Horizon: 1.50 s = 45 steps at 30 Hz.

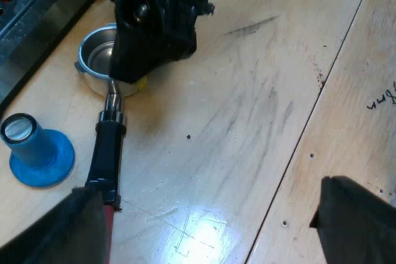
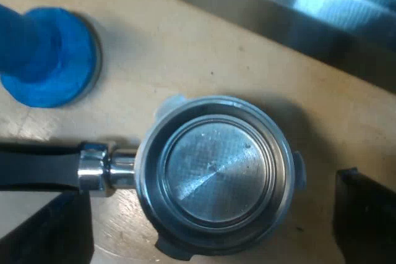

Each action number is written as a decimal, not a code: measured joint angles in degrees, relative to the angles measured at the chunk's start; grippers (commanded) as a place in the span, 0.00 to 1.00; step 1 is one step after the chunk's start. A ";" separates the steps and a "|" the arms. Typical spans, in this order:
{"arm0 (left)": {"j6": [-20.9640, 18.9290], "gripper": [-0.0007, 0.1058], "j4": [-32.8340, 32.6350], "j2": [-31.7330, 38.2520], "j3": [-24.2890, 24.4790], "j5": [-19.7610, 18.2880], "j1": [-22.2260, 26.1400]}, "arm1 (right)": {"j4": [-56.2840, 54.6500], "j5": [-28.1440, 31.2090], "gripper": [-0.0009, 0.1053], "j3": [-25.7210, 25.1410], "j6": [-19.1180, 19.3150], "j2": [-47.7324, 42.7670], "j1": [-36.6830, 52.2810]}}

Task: Put the handle in the coffee machine

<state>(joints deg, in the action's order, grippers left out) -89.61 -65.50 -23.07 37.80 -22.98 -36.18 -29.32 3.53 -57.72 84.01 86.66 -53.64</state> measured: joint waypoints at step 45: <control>0.00 0.67 -0.36 0.00 0.00 0.00 0.00 | 5.11 -0.33 0.01 0.00 0.14 6.22 0.07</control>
<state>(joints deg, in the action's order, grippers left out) -89.61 -65.87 -23.07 37.80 -22.98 -36.18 -24.21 3.20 -57.72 84.15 92.88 -53.57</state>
